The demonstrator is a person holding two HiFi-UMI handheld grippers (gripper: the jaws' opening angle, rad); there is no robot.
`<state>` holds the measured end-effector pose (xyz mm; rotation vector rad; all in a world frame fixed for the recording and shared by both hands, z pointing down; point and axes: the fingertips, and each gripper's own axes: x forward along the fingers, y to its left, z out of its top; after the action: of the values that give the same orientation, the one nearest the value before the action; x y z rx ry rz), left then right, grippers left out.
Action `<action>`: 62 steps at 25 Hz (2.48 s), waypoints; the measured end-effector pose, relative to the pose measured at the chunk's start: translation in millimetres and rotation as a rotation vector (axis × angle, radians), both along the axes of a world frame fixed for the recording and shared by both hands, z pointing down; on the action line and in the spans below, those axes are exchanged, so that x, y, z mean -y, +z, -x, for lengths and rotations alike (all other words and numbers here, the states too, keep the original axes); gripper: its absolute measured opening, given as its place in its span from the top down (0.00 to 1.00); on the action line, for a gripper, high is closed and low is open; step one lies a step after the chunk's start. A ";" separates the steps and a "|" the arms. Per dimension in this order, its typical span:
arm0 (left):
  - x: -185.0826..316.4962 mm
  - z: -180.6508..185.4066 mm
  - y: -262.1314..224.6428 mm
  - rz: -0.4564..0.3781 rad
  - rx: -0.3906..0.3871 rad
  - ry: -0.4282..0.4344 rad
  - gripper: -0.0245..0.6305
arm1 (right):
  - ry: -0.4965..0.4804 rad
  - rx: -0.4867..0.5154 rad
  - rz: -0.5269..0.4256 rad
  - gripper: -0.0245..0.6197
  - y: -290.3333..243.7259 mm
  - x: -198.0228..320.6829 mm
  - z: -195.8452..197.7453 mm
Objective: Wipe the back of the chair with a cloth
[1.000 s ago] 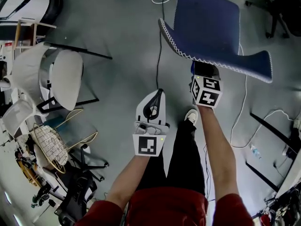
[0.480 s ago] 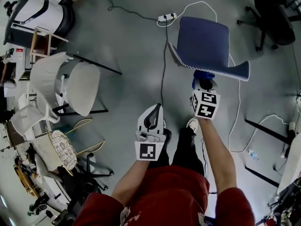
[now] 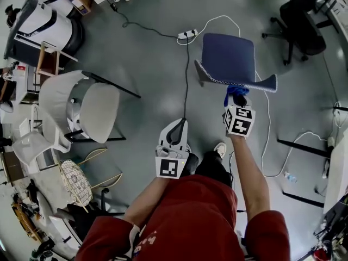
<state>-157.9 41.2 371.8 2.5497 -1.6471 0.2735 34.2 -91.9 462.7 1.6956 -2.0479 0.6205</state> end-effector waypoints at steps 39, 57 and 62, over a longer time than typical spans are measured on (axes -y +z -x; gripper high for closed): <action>106.6 58.3 272.4 0.015 0.016 0.002 0.94 | -0.020 0.023 0.055 0.87 354.6 100.6 88.8; 101.5 31.6 183.2 -0.009 0.018 0.036 0.94 | -0.045 0.056 0.014 0.87 238.6 70.6 84.5; 90.8 29.2 144.1 0.006 0.049 0.061 0.94 | -0.092 0.036 -0.024 0.87 176.9 53.8 88.8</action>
<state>-187.1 -49.6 515.9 2.6119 -1.5840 0.3488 -54.6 -145.7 639.6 1.6038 -2.1533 0.6021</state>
